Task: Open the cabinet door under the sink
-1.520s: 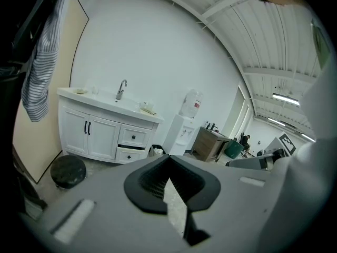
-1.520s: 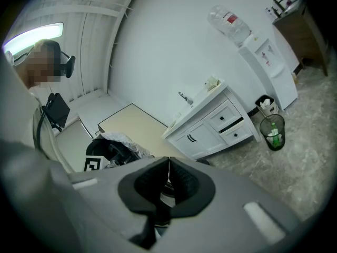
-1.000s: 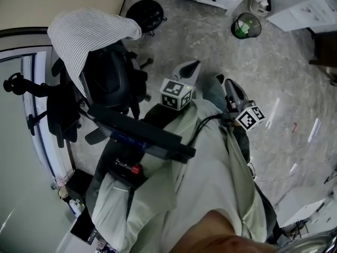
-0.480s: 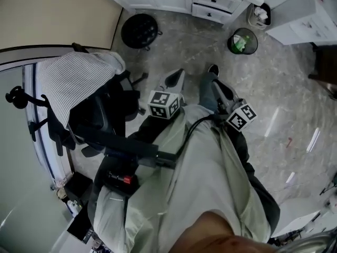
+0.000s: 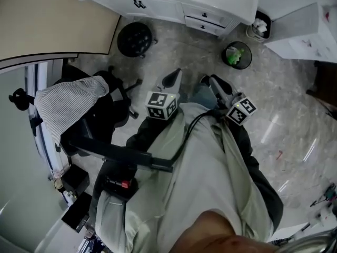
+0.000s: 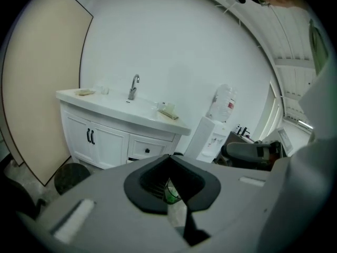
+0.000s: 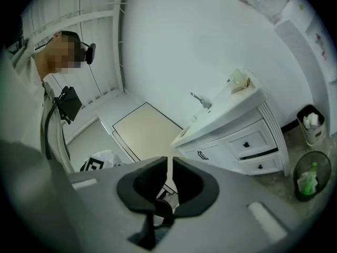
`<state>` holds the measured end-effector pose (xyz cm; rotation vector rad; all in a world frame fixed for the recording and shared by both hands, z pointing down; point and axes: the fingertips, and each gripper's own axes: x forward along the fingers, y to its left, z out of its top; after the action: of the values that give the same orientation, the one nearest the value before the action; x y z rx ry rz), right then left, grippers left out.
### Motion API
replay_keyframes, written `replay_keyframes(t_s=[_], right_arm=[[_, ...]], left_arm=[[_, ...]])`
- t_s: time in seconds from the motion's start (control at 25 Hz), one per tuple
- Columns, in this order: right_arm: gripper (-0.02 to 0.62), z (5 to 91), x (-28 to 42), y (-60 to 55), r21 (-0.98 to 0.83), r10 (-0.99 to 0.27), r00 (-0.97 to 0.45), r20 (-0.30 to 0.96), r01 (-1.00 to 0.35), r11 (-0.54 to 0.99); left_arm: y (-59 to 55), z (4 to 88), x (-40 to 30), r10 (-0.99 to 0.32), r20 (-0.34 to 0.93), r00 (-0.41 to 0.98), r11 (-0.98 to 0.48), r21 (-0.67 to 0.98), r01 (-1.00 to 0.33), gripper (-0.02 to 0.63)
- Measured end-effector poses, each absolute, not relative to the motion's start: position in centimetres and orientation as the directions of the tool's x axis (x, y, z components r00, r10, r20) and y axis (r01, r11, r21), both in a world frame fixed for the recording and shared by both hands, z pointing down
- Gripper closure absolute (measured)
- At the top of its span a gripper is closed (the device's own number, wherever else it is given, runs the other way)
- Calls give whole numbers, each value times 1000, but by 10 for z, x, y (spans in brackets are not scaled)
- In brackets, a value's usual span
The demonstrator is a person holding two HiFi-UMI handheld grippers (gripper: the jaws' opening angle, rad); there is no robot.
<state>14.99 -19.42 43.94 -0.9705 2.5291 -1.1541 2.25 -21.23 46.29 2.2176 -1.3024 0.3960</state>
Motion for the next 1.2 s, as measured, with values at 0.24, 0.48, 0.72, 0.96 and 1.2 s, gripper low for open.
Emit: replay_keyframes(t_s=[0.24, 0.48, 0.72, 0.96, 1.2], right_arm=[[575, 463, 151, -228, -691, -632, -758, 160, -544, 477], [566, 479, 137, -275, -668, -669, -712, 213, -606, 433], [482, 530, 139, -345, -325, -728, -531, 433, -846, 424], [442, 616, 117, -390, -91, -656, -432, 618, -869, 486], [442, 667, 126, -440, 69, -719, -307, 624, -895, 442]], left_arm=[[-244, 471, 18, -710, 526, 468, -366, 291, -884, 600], [-303, 477, 4, -699, 492, 519, -400, 332, -854, 600], [-362, 470, -7, -671, 454, 587, -487, 326, -810, 600], [-379, 502, -61, -667, 525, 529, -414, 330, -849, 600], [-388, 564, -62, -647, 572, 503, -369, 342, -864, 600]])
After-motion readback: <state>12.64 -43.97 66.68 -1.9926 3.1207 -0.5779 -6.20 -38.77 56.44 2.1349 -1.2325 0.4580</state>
